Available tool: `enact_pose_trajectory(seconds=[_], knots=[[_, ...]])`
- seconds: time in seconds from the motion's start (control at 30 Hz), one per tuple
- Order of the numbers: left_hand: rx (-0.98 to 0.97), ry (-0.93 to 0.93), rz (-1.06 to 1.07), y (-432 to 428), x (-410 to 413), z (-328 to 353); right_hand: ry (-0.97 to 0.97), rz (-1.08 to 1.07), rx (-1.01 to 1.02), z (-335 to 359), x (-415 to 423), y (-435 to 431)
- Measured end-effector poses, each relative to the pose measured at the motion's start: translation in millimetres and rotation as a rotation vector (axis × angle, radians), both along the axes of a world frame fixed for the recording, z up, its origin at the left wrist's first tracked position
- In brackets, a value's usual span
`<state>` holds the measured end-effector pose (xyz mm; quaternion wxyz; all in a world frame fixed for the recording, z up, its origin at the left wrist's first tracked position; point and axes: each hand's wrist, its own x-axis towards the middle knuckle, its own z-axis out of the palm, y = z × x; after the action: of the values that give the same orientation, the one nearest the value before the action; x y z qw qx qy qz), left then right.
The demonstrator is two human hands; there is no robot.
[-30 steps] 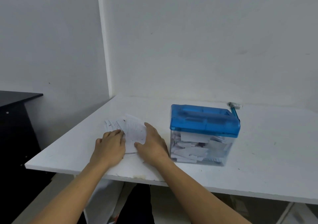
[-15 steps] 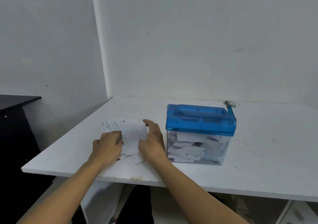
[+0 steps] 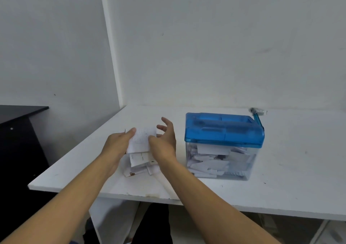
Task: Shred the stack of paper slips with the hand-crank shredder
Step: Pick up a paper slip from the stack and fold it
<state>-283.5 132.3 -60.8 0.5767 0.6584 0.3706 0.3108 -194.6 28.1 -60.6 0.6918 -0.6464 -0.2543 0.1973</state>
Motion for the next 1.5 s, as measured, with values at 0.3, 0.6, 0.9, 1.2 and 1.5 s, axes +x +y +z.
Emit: enact_pose_trajectory(seconds=[0.3,0.6,0.9,1.2,1.5], knots=[[-0.141,-0.193,-0.068,-0.4,-14.0,14.5,0.129,0.048,-0.079,10.0,1.3,-0.6],[-0.203,-0.072,0.027,7.3,-8.2,-11.5,0.14,-0.058,-0.139,2.2,10.1,-7.1],[0.375,0.313,0.265,1.0,-2.8,-6.3,0.145,-0.002,-0.118,2.8,6.4,-8.2],[0.056,-0.209,0.01,-6.5,-14.6,32.7,-0.031,0.118,-0.084,46.4,-4.3,-6.3],[0.168,-0.401,-0.132,-64.9,12.3,113.0,-0.328,0.172,0.01,134.1,18.5,-59.7]])
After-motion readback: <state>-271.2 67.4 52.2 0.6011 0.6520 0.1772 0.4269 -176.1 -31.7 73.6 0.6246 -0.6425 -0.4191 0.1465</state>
